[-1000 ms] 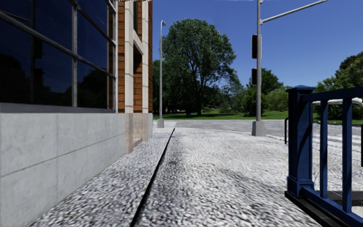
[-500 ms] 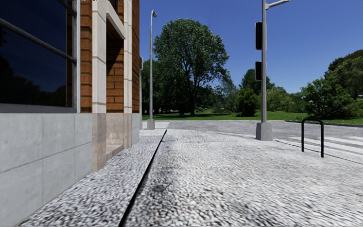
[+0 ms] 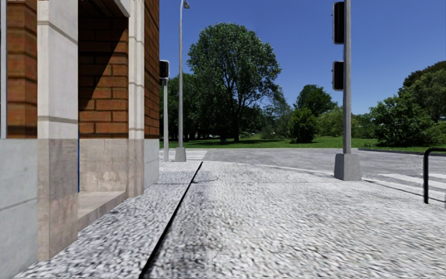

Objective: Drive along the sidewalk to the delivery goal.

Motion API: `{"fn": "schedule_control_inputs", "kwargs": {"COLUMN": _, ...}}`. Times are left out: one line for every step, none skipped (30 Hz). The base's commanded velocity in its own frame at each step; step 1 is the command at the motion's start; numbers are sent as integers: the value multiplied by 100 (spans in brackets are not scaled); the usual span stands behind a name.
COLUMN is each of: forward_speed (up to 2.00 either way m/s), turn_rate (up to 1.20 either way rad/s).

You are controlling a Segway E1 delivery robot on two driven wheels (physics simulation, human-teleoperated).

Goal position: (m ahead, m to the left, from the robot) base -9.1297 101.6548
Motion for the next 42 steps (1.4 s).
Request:
{"fn": "schedule_control_inputs", "kwargs": {"forward_speed": 200, "turn_rate": 0}}
{"fn": "schedule_control_inputs", "kwargs": {"forward_speed": 200, "turn_rate": 0}}
{"fn": "schedule_control_inputs", "kwargs": {"forward_speed": 200, "turn_rate": 0}}
{"fn": "schedule_control_inputs", "kwargs": {"forward_speed": 200, "turn_rate": 0}}
{"fn": "schedule_control_inputs", "kwargs": {"forward_speed": 200, "turn_rate": 0}}
{"fn": "schedule_control_inputs", "kwargs": {"forward_speed": 200, "turn_rate": 0}}
{"fn": "schedule_control_inputs", "kwargs": {"forward_speed": 200, "turn_rate": 0}}
{"fn": "schedule_control_inputs", "kwargs": {"forward_speed": 200, "turn_rate": 0}}
{"fn": "schedule_control_inputs", "kwargs": {"forward_speed": 200, "turn_rate": 0}}
{"fn": "schedule_control_inputs", "kwargs": {"forward_speed": 200, "turn_rate": 0}}
{"fn": "schedule_control_inputs", "kwargs": {"forward_speed": 200, "turn_rate": 0}}
{"fn": "schedule_control_inputs", "kwargs": {"forward_speed": 200, "turn_rate": 0}}
{"fn": "schedule_control_inputs", "kwargs": {"forward_speed": 200, "turn_rate": 0}}
{"fn": "schedule_control_inputs", "kwargs": {"forward_speed": 200, "turn_rate": 0}}
{"fn": "schedule_control_inputs", "kwargs": {"forward_speed": 200, "turn_rate": 0}}
{"fn": "schedule_control_inputs", "kwargs": {"forward_speed": 200, "turn_rate": 0}}
{"fn": "schedule_control_inputs", "kwargs": {"forward_speed": 200, "turn_rate": 0}}
{"fn": "schedule_control_inputs", "kwargs": {"forward_speed": 200, "turn_rate": 0}}
{"fn": "schedule_control_inputs", "kwargs": {"forward_speed": 200, "turn_rate": 0}}
{"fn": "schedule_control_inputs", "kwargs": {"forward_speed": 200, "turn_rate": 0}}
{"fn": "schedule_control_inputs", "kwargs": {"forward_speed": 200, "turn_rate": 0}}
{"fn": "schedule_control_inputs", "kwargs": {"forward_speed": 200, "turn_rate": 0}}
{"fn": "schedule_control_inputs", "kwargs": {"forward_speed": 200, "turn_rate": 0}}
{"fn": "schedule_control_inputs", "kwargs": {"forward_speed": 200, "turn_rate": 0}}
{"fn": "schedule_control_inputs", "kwargs": {"forward_speed": 200, "turn_rate": 0}}
{"fn": "schedule_control_inputs", "kwargs": {"forward_speed": 200, "turn_rate": 2}}
{"fn": "schedule_control_inputs", "kwargs": {"forward_speed": 200, "turn_rate": 12}}
{"fn": "schedule_control_inputs", "kwargs": {"forward_speed": 200, "turn_rate": 12}}
{"fn": "schedule_control_inputs", "kwargs": {"forward_speed": 200, "turn_rate": 19}}
{"fn": "schedule_control_inputs", "kwargs": {"forward_speed": 200, "turn_rate": 26}}
{"fn": "schedule_control_inputs", "kwargs": {"forward_speed": 200, "turn_rate": 26}}
{"fn": "schedule_control_inputs", "kwargs": {"forward_speed": 200, "turn_rate": 28}}
{"fn": "schedule_control_inputs", "kwargs": {"forward_speed": 200, "turn_rate": 30}}
{"fn": "schedule_control_inputs", "kwargs": {"forward_speed": 200, "turn_rate": 31}}
{"fn": "schedule_control_inputs", "kwargs": {"forward_speed": 200, "turn_rate": 31}}
{"fn": "schedule_control_inputs", "kwargs": {"forward_speed": 200, "turn_rate": 32}}
{"fn": "schedule_control_inputs", "kwargs": {"forward_speed": 200, "turn_rate": 33}}
{"fn": "schedule_control_inputs", "kwargs": {"forward_speed": 200, "turn_rate": 35}}
{"fn": "schedule_control_inputs", "kwargs": {"forward_speed": 200, "turn_rate": 35}}
{"fn": "schedule_control_inputs", "kwargs": {"forward_speed": 200, "turn_rate": 38}}
{"fn": "schedule_control_inputs", "kwargs": {"forward_speed": 200, "turn_rate": 42}}
{"fn": "schedule_control_inputs", "kwargs": {"forward_speed": 200, "turn_rate": 42}}
